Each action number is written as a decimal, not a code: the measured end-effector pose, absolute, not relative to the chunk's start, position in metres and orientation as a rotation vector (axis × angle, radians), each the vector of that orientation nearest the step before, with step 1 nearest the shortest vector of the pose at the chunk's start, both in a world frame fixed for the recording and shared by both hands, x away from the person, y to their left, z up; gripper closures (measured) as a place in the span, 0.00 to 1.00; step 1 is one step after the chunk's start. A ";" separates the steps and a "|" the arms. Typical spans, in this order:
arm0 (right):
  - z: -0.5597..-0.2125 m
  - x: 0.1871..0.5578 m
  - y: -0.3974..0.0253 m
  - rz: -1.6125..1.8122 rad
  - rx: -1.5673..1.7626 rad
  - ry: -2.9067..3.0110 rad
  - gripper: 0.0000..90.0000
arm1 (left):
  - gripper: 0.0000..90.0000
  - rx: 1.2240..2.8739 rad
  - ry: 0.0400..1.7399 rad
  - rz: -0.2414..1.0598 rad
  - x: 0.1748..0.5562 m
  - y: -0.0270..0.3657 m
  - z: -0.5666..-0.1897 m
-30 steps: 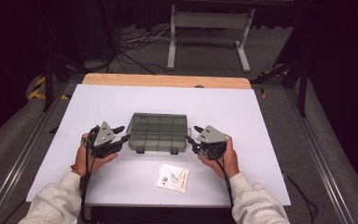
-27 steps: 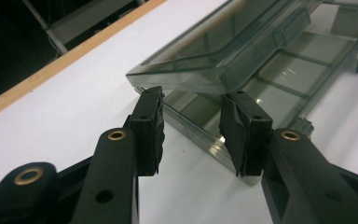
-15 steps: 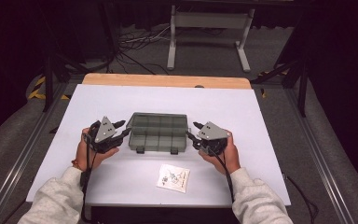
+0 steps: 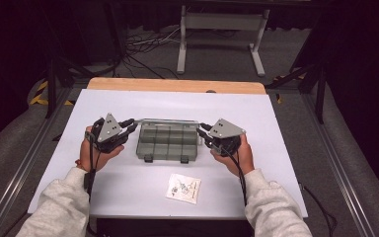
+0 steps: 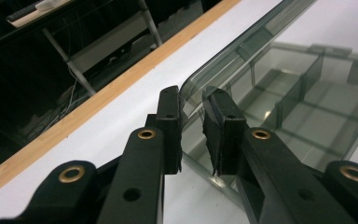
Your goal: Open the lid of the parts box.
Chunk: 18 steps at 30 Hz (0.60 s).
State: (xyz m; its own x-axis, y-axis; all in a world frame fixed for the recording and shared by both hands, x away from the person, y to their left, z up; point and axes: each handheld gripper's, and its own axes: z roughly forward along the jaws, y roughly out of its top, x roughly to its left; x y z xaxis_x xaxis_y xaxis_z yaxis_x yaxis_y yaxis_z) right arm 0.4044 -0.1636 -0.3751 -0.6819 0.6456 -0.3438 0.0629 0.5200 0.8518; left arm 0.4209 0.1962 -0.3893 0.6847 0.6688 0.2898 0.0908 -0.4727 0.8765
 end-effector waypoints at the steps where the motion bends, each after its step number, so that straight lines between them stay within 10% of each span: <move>1: -0.373 0.406 -0.163 1.150 0.578 2.101 0.85 | 0.86 1.964 0.589 0.784 0.422 0.196 -0.388; 18: -0.361 0.432 -0.163 1.226 0.671 2.056 0.84 | 0.88 1.931 0.626 0.748 0.446 0.196 -0.377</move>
State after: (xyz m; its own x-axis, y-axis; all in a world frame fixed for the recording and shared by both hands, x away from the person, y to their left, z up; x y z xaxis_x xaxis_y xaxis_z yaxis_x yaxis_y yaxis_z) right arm 0.4322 -0.1628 -0.3607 -0.6622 0.7005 -0.2658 0.0995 0.4338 0.8955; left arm 0.4456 0.1955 -0.3768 0.6831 0.6896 0.2407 0.1158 -0.4276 0.8965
